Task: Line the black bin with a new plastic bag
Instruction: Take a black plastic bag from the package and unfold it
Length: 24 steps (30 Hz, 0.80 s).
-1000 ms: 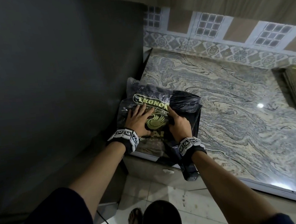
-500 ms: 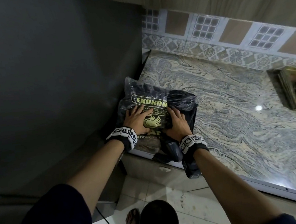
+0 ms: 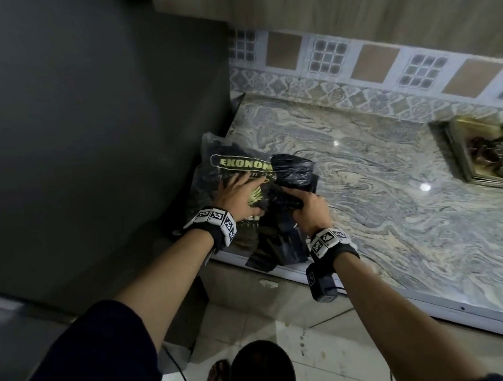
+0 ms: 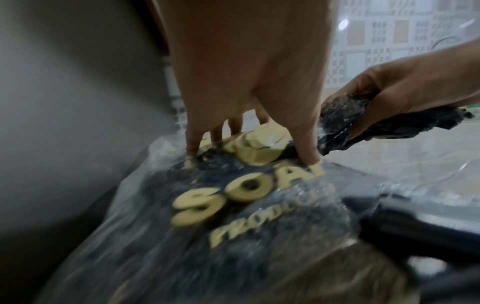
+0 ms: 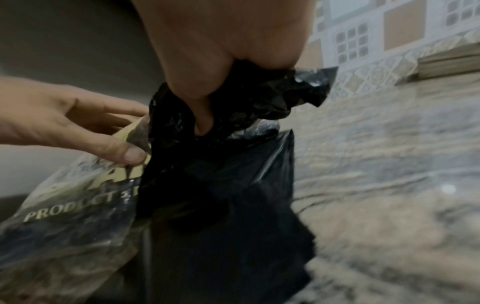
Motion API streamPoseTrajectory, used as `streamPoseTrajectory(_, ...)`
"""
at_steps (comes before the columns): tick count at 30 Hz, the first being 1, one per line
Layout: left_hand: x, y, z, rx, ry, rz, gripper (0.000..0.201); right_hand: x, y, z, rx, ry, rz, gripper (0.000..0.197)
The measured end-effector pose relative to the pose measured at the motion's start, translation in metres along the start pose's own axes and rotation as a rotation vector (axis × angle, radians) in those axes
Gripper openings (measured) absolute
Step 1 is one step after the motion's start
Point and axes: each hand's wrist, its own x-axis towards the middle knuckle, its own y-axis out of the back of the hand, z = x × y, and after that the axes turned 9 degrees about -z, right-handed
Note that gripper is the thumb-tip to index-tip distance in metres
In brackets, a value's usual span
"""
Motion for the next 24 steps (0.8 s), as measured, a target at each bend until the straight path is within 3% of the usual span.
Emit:
streamPoseTrajectory(4,-0.008,0.015,0.057,-0.022,-0.114,0.067,0.078,-0.024,0.049,0.016,-0.013,0.001,0.061,0.054)
streamPoseTrajectory(8,-0.022,0.025,0.118,-0.087,-0.154,0.193,0.044,-0.054,0.103,0.038,-0.055,0.031,0.118,0.052)
streamPoseTrajectory(13,-0.047,0.032,0.172,-0.229,-0.197,0.254,0.020,-0.082,0.157,0.046,0.030,0.058,0.020,0.046)
streamPoseTrajectory(17,-0.076,0.042,0.189,-0.232,-0.174,0.321,0.015,-0.097,0.177,0.032,0.113,0.091,-0.103,0.063)
streamPoseTrajectory(21,-0.110,0.056,0.189,-0.296,-0.172,0.340,0.021,-0.119,0.185,0.010,0.124,0.147,0.056,0.026)
streamPoseTrajectory(24,-0.136,0.067,0.181,-0.360,-0.193,0.317,0.033,-0.135,0.186,-0.014,0.113,0.141,0.159,0.019)
